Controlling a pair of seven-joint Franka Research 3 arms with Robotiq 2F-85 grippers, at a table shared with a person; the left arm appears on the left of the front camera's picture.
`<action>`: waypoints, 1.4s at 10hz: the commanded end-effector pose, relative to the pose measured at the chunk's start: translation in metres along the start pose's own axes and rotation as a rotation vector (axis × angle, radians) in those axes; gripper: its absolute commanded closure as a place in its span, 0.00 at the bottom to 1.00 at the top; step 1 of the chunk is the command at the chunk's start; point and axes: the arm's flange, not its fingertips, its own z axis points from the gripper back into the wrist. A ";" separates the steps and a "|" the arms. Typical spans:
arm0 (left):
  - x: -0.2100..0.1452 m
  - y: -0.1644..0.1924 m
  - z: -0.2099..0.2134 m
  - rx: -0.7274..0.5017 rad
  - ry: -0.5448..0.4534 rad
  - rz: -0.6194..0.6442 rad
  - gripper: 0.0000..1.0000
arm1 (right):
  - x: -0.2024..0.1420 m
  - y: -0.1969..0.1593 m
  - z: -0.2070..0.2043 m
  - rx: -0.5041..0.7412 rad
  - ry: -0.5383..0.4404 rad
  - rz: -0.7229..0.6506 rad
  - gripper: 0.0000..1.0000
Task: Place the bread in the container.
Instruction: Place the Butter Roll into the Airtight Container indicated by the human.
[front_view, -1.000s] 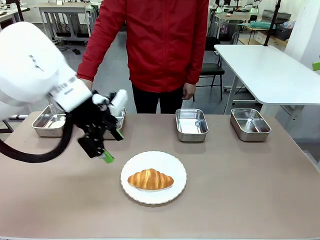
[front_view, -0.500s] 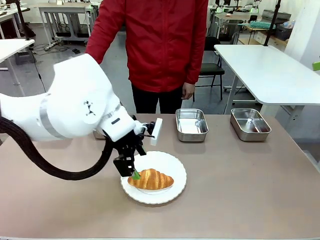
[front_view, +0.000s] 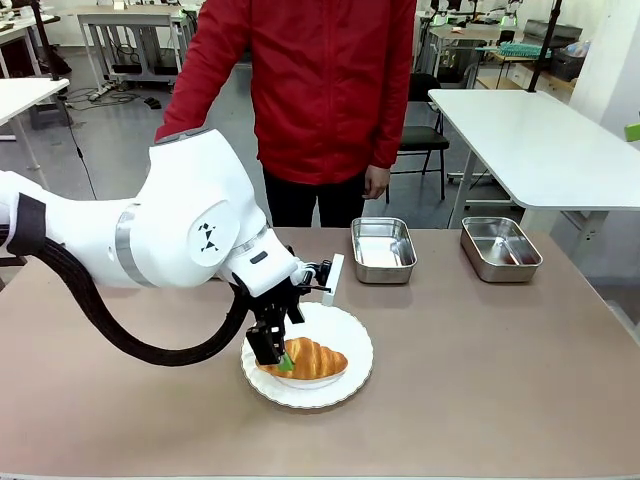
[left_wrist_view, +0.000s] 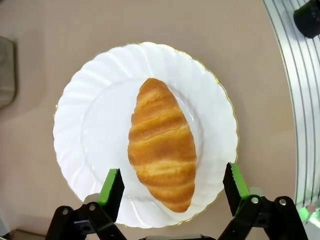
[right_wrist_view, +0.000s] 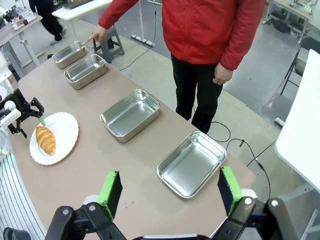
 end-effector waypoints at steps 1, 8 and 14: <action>0.000 0.000 -0.001 -0.002 0.000 0.000 0.00 | 0.001 -0.001 -0.001 0.006 -0.015 0.002 0.00; 0.015 -0.005 -0.031 0.071 0.124 0.058 0.00 | 0.001 -0.001 -0.001 0.006 -0.015 0.002 0.00; 0.017 0.004 -0.056 0.004 0.114 0.057 0.00 | 0.001 -0.001 -0.001 0.006 -0.015 0.002 0.00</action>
